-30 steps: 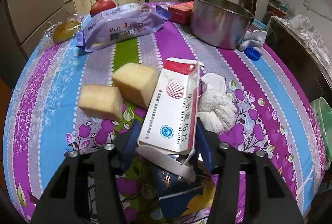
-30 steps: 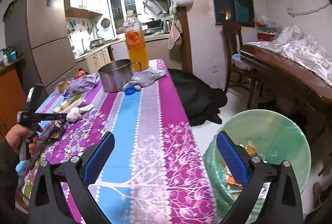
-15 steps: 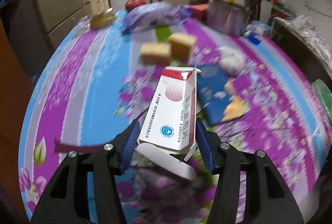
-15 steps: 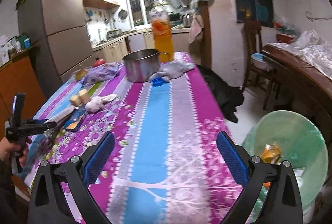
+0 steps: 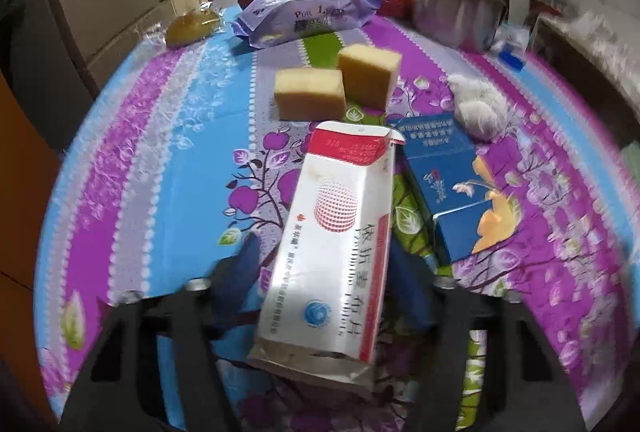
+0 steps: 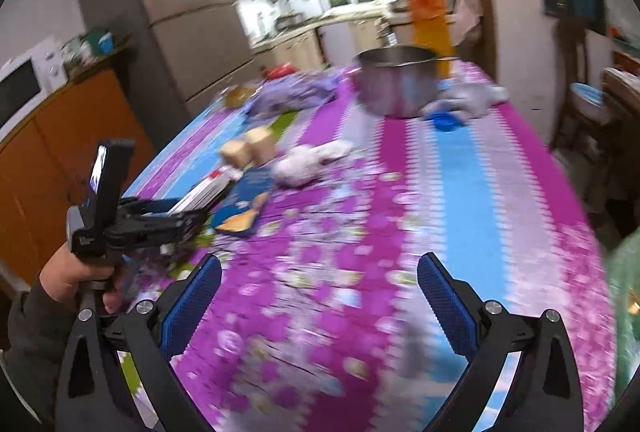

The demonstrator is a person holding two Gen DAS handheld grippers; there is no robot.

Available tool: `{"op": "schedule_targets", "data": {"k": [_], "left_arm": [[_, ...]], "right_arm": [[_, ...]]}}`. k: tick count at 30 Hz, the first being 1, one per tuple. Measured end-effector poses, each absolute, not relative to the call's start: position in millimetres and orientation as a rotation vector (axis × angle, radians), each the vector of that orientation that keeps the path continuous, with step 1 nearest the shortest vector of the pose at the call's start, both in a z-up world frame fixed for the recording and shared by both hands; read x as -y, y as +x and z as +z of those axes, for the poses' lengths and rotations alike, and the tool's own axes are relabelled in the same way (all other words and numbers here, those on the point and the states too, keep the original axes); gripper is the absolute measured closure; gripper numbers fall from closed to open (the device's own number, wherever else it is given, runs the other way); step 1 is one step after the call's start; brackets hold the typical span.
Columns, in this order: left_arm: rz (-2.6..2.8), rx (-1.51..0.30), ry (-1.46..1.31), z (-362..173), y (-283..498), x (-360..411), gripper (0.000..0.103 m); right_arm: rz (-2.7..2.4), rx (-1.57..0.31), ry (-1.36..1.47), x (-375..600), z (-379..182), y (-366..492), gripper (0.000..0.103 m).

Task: Collect trash
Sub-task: 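Grasp the white medicine box with the left tool while the right grasps the blue cigarette pack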

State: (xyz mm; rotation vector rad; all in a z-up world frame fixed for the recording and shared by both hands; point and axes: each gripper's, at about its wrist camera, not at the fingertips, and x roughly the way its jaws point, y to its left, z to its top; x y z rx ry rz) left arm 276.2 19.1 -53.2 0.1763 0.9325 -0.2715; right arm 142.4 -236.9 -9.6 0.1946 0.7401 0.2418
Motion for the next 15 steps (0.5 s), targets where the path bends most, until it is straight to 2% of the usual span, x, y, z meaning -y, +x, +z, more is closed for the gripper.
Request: {"op": "schedule_targets", "data": {"k": [3,8,15], "left_arm": [[-0.259,-0.909,0.134,-50,273,-32,0.059],[-0.2,-0.858,0.068,-41,267,-53,0.059],[-0.177,-0.858,0.02,-45,271,-66,0.059]], "right_arm": [[0.291,-0.781,0.179,201,-16,169,0.007],[0.295,-0.86,0.126,146,-30,220,0.012],[0.182,-0.925,0.002,89,-46,269,0.024]]}}
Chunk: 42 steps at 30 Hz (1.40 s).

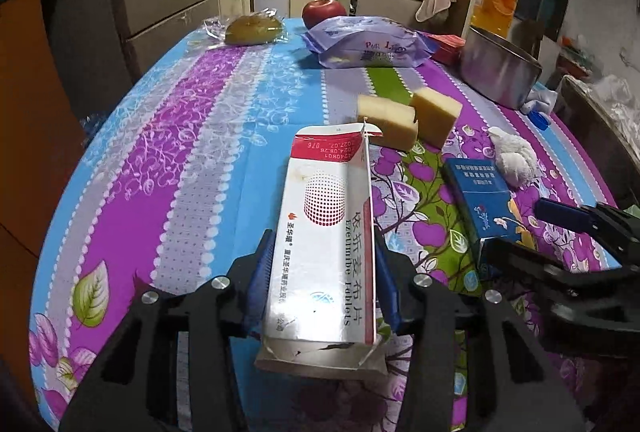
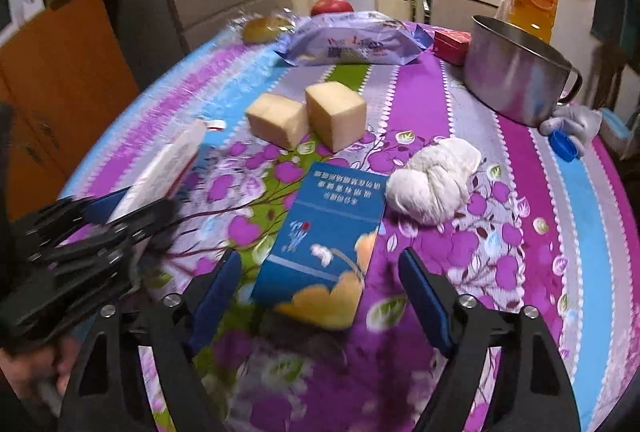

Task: Collect trash
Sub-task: 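Grasp the white medicine box with the left tool while the right grasps the blue cigarette pack, then carry the medicine box and blue pack in both tools over the green bin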

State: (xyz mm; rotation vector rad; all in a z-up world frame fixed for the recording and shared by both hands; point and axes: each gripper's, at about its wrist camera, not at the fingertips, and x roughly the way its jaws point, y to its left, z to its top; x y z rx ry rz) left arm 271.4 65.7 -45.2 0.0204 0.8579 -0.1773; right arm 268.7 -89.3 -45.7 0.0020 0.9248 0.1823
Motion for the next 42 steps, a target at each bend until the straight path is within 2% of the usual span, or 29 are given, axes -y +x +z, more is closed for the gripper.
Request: {"op": "schedule_targets", "data": {"k": [5,7,14,18,29,42], "left_arm": [[-0.195,-0.866,0.014,-50,273,-63,0.059],[-0.203,-0.864,0.015,-51,272,-62,0.059],[-0.205,-0.85,-0.002,-50,265,-64,0.059],[-0.194,-0.823,-0.009,-43,255,-64,0.059],[-0.16,-0.581,0.021,8,192,-27,0.059],[-0.284,-0.494,0.047,43,154,52,0.059]], "right_arm": [[0.12,-0.942,-0.049,81,-59,280,0.033],[0.111,-0.934,-0.044,81,-58,281,0.04],[0.087,-0.88,-0.023,82,-58,267,0.042],[0.09,-0.784,-0.019,84,-42,238,0.042],[-0.014,-0.466,-0.037,123,22,139,0.042],[-0.145,-0.404,0.0,207,56,76,0.042]]}}
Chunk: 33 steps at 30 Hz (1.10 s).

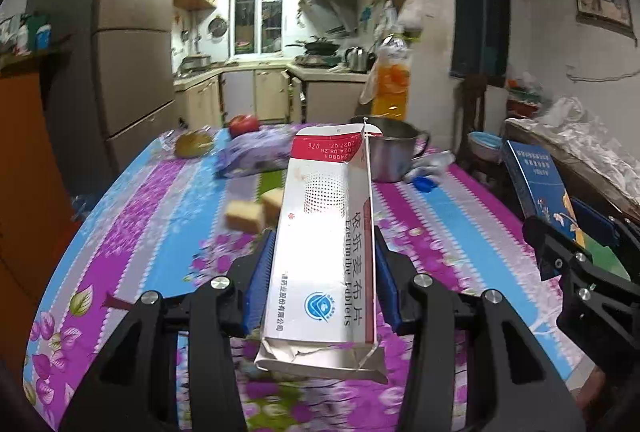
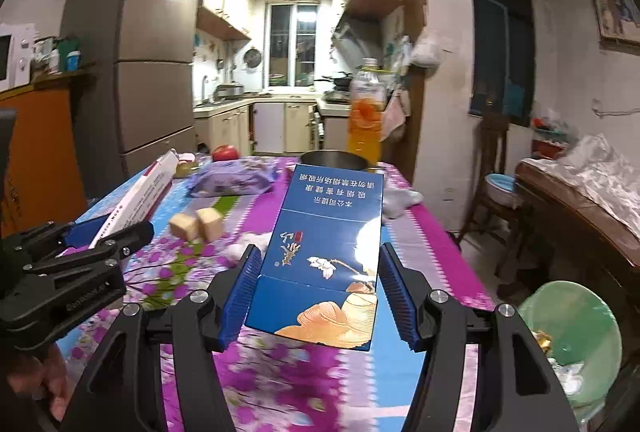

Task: Collect trash
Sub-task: 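Carry the medicine box and blue pack in both tools over the green bin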

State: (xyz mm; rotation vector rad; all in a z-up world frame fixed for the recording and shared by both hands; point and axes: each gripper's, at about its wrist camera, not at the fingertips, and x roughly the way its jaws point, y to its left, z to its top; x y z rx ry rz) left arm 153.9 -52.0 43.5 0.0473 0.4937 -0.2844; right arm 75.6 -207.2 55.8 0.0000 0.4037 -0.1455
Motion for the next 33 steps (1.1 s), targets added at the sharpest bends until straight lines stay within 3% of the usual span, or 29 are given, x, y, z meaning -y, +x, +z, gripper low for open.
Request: {"op": "schedule_targets", "data": {"k": [18,33], "left_arm": [[-0.564,-0.474,0.111,65,132,212,0.059],[-0.828,-0.645,0.23,27,122,372,0.059]], "right_arm": [[-0.43,-0.398,0.072,380,83,-14,0.042],[-0.602,-0.595,0.177,543,42,-54,0.042]]}}
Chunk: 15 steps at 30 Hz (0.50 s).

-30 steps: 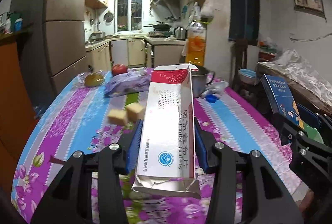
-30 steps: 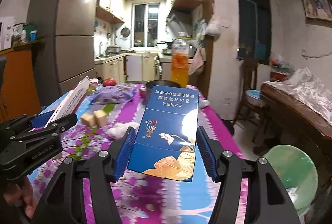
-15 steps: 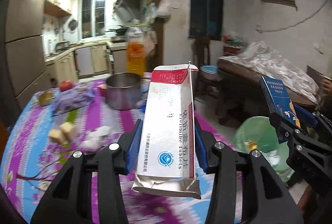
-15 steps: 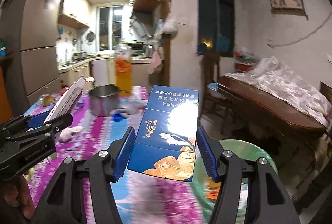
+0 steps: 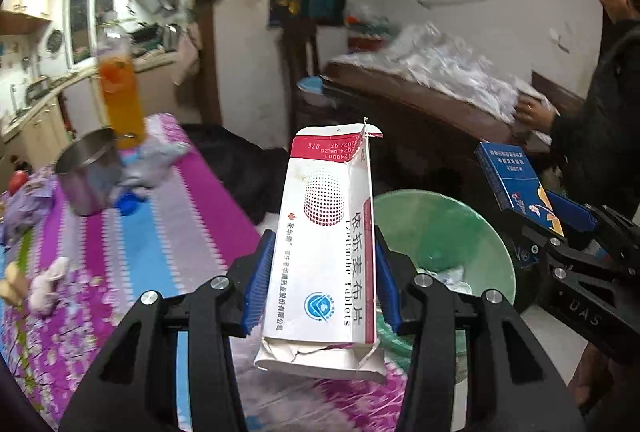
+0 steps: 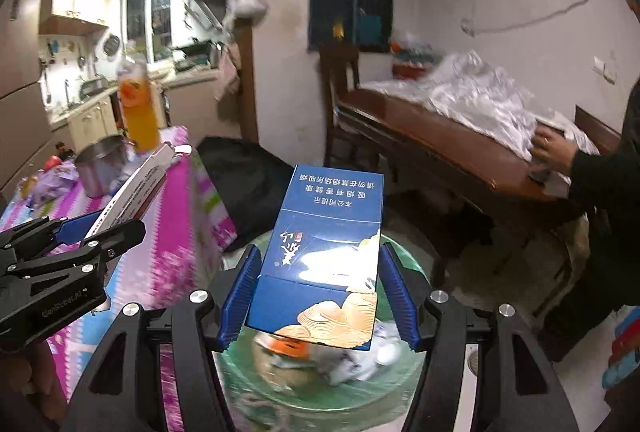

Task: Collect trash
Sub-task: 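Carry the medicine box and blue pack in both tools over the green bin, then open both tools to drop the medicine box and blue pack into the bin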

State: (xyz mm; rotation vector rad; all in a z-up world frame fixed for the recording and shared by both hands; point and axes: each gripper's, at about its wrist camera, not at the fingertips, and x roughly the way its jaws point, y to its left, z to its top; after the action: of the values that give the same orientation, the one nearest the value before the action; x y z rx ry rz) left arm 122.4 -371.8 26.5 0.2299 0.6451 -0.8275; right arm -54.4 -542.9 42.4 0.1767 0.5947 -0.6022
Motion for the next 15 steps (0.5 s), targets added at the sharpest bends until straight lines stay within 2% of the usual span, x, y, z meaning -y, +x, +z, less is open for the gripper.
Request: {"op": "schedule_targets", "data": {"k": [15], "left_arm": [[-0.86,-0.79,0.347,-25,123,454,0.059]], "right_arm": [[-0.614,-0.775,0.26,618,-25,-35,0.042]]}}
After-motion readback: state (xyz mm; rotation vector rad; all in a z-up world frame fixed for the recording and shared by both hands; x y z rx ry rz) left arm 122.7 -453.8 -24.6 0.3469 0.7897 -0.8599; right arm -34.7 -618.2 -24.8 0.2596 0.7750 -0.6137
